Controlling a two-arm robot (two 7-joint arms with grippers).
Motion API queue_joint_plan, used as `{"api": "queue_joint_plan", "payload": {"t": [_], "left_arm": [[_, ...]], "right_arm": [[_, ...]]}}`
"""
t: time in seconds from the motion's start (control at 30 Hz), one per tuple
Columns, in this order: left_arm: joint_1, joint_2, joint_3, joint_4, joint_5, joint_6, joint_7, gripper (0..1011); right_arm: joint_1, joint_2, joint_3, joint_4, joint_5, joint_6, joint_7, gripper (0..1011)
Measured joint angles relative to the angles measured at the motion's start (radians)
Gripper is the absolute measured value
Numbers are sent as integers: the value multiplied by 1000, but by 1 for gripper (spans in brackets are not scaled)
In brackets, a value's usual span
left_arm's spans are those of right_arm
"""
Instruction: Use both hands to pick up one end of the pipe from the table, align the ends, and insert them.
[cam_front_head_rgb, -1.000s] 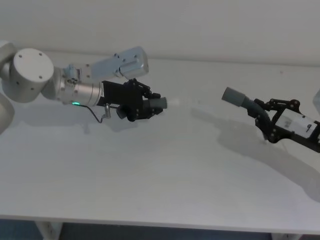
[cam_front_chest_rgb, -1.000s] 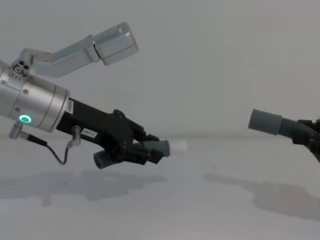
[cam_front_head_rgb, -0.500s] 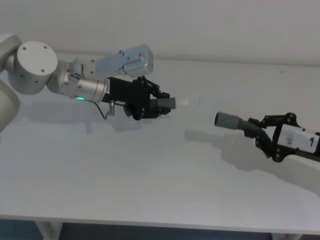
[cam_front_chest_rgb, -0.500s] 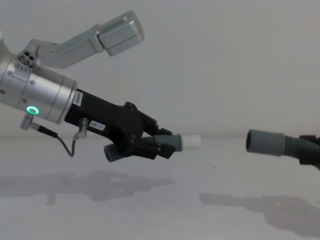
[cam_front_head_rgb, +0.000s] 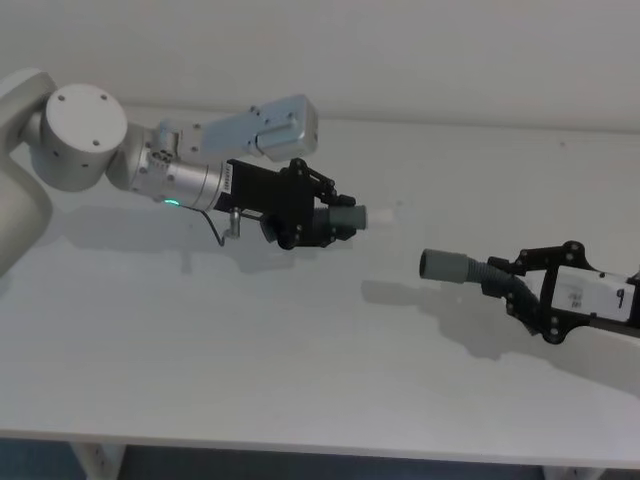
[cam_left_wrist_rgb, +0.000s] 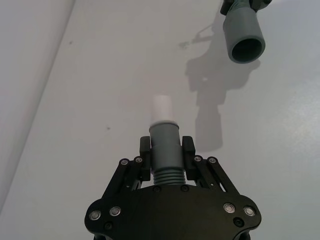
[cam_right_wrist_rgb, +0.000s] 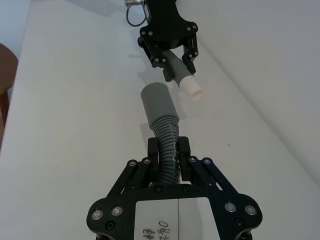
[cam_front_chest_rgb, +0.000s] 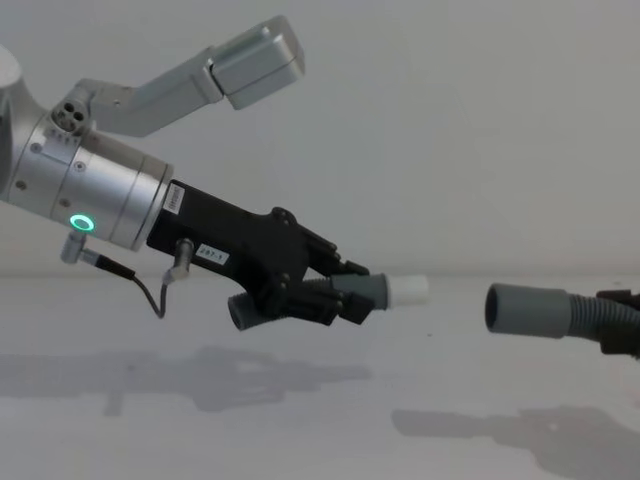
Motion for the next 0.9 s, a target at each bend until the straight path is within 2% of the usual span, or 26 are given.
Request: {"api": "queue_joint_plan", "payload": {"t": [0.53,0.9], "left_arm": [[-5,-4,15,-3,-24,-2,-19,357],[-13,-10,25,6,-36,-4,-24,357]], "right_arm": [[-4,10,-13,-17,3,8,-11,227],[-3,12,-22,-23,-4,30,-44,227]]}}
